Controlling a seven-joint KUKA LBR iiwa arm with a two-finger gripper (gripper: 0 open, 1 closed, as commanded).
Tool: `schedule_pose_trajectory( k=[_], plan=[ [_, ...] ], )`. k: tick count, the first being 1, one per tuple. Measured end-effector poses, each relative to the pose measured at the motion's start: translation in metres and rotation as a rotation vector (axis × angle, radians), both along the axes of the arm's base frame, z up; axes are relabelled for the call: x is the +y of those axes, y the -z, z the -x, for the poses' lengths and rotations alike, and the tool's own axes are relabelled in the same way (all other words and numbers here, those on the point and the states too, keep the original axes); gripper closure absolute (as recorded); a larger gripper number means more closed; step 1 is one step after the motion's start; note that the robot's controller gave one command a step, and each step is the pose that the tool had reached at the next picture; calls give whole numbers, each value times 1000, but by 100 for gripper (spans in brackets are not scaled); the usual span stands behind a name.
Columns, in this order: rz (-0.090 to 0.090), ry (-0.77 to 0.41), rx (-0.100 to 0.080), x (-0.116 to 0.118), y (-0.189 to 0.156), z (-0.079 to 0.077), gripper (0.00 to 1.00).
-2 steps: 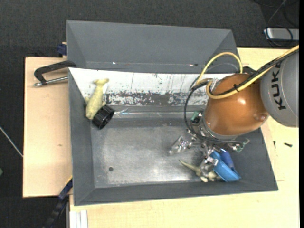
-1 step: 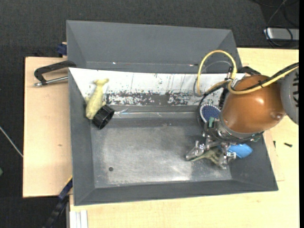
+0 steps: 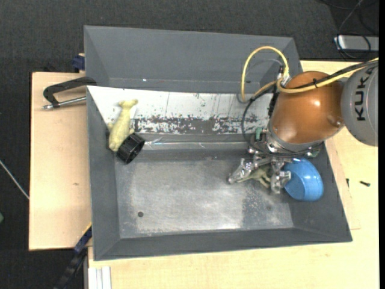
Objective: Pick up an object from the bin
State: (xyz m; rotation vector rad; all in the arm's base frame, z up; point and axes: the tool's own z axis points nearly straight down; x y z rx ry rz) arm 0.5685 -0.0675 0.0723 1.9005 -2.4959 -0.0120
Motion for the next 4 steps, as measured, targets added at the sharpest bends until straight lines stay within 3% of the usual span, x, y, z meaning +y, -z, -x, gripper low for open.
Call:
schedule_pose_trajectory(
  k=[1, 4],
  plan=[
    [-2, 1, -13, 0, 0, -2, 100],
    [2, 11, -19, 4, -126, -8, 100]
  ],
)
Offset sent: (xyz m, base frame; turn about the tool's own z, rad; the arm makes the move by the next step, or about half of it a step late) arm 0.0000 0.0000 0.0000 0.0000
